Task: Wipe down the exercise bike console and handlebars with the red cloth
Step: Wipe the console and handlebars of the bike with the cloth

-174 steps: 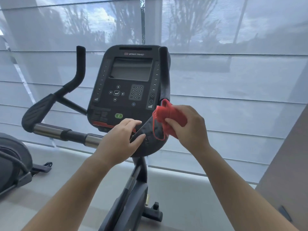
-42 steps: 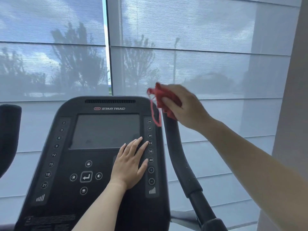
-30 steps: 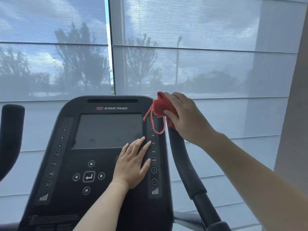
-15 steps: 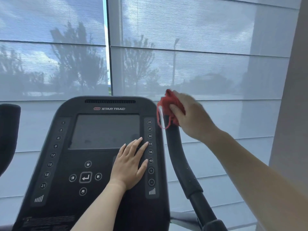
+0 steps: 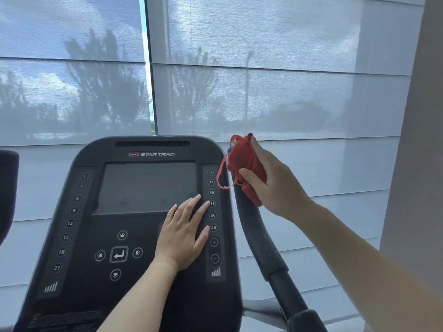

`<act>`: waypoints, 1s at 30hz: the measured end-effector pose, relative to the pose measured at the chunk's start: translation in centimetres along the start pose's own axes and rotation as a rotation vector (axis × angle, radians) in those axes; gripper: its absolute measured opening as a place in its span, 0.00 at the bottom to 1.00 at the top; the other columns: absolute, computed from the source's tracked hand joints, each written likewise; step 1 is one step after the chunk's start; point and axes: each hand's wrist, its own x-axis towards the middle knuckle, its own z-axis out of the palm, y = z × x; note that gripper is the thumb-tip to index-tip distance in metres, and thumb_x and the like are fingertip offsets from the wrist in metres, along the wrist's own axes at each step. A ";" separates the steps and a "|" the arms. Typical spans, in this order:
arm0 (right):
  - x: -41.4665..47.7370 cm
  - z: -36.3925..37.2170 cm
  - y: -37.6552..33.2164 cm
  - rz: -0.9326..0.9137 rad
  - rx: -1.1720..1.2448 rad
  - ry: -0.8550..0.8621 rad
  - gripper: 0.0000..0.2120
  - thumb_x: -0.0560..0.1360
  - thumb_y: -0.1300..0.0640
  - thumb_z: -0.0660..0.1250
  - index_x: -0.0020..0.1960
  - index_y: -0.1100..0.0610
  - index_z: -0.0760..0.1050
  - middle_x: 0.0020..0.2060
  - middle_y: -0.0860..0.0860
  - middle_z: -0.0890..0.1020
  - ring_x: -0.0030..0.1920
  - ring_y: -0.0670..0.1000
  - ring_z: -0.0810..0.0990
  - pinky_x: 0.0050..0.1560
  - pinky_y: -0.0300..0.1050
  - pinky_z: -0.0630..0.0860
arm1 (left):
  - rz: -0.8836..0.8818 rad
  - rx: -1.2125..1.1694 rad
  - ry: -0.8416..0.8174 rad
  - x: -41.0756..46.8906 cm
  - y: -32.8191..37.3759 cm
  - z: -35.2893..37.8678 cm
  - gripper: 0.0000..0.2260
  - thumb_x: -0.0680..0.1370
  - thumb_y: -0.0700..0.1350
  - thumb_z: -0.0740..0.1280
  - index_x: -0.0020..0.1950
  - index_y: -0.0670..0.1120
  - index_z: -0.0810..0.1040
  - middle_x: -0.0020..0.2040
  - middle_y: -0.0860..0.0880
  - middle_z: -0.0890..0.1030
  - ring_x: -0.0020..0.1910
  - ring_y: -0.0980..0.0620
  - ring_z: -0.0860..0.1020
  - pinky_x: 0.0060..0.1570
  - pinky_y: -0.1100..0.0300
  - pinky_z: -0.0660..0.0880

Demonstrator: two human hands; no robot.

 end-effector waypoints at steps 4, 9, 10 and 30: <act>-1.7 0.6 1.3 0.043 -0.005 -0.008 0.30 0.76 0.53 0.65 0.74 0.51 0.57 0.54 0.45 0.75 0.51 0.41 0.71 0.49 0.22 0.62 | -0.007 0.011 0.004 0.0 0.0 0.1 0.26 0.77 0.58 0.50 0.73 0.53 0.63 0.73 0.52 0.63 0.72 0.52 0.62 0.72 0.53 0.50; -1.5 -1.1 1.3 0.069 0.083 -0.011 0.23 0.76 0.56 0.65 0.70 0.49 0.66 0.47 0.47 0.82 0.42 0.39 0.80 0.49 0.34 0.75 | -0.009 0.017 -0.001 0.0 0.0 0.0 0.26 0.77 0.58 0.50 0.73 0.53 0.63 0.73 0.52 0.63 0.72 0.52 0.62 0.73 0.53 0.51; -0.7 -1.5 0.9 0.050 0.079 0.026 0.23 0.76 0.57 0.65 0.70 0.49 0.66 0.48 0.49 0.82 0.46 0.44 0.81 0.53 0.42 0.76 | -0.009 0.016 -0.001 0.0 0.0 0.0 0.26 0.77 0.58 0.50 0.73 0.53 0.63 0.73 0.52 0.63 0.71 0.52 0.62 0.72 0.53 0.50; 5.8 -0.4 -3.0 -0.525 -0.591 -0.392 0.12 0.76 0.45 0.63 0.54 0.51 0.77 0.51 0.47 0.75 0.57 0.50 0.69 0.55 0.52 0.70 | 0.010 -0.011 -0.006 -0.1 -0.2 -0.3 0.25 0.78 0.58 0.47 0.75 0.55 0.58 0.76 0.54 0.58 0.74 0.55 0.57 0.73 0.58 0.42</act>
